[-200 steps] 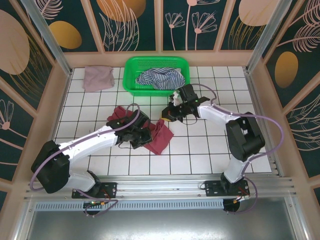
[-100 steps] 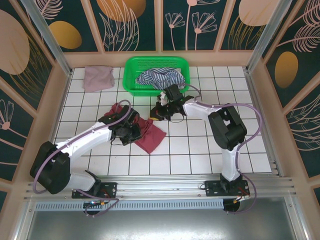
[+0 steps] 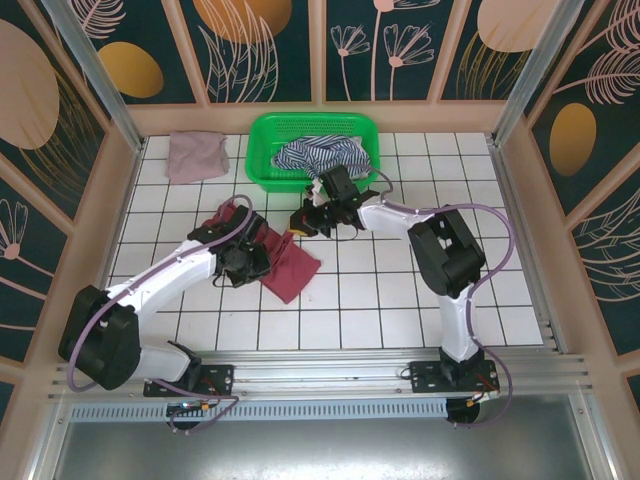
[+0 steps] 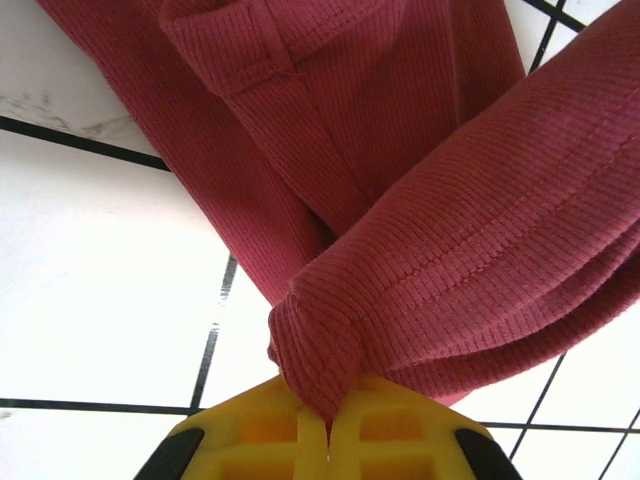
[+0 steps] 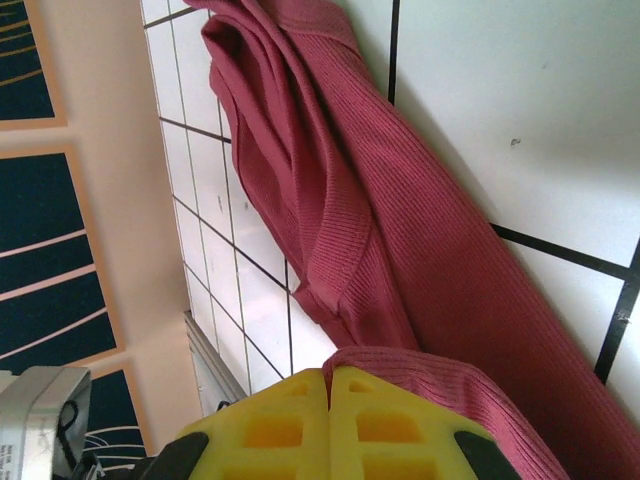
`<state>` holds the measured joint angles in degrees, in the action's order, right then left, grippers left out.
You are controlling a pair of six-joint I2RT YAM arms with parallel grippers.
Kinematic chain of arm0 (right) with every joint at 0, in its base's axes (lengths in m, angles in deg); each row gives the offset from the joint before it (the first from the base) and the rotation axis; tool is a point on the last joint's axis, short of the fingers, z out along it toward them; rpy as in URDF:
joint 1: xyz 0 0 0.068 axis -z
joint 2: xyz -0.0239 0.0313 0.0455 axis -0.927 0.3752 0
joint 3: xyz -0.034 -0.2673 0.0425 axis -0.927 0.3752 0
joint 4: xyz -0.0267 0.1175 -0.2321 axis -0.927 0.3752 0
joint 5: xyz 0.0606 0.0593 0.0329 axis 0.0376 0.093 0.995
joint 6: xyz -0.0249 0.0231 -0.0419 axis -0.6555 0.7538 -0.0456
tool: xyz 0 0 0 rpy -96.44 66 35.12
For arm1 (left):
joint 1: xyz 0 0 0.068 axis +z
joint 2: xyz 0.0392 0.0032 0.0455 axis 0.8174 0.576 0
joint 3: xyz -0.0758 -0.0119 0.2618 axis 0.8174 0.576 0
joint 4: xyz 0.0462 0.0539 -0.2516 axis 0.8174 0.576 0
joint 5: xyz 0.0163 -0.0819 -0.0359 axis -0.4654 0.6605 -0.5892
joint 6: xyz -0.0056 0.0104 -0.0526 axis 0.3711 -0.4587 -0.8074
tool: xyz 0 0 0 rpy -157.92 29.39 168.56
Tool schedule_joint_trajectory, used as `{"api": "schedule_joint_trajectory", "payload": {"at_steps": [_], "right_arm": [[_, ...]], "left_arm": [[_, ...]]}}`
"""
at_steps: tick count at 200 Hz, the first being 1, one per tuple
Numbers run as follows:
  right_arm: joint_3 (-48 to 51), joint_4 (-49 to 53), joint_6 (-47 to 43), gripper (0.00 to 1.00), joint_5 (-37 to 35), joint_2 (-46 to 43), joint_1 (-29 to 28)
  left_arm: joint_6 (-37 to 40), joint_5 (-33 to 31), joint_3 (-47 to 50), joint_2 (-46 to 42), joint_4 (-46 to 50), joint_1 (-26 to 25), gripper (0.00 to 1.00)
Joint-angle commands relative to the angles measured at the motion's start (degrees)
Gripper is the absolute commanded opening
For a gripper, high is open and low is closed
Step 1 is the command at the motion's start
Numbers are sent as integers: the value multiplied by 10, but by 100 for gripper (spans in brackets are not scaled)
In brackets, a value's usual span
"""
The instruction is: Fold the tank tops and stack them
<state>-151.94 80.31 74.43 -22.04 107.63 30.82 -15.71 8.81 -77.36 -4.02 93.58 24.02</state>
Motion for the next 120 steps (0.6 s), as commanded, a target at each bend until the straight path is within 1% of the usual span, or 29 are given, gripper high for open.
{"api": "schedule_joint_trajectory", "payload": {"at_steps": [1,11,28,70,94,120], "right_arm": [[-16,-24,9,0,10,-6,-2],[-6,-25,8,0,8,-17,0],[6,-26,13,0,7,-31,3],[-21,-35,24,0,8,-15,-7],[-28,-51,35,0,8,-3,-12],[-40,-78,53,0,4,25,-22]], "left_arm": [[27,-19,-32,-5,27,4,0],[28,-23,-53,-8,37,3,0],[34,-35,-58,-14,57,5,1],[55,-45,-61,-2,65,20,2],[77,-59,-58,6,59,48,2],[93,-63,-44,20,36,72,6]]}}
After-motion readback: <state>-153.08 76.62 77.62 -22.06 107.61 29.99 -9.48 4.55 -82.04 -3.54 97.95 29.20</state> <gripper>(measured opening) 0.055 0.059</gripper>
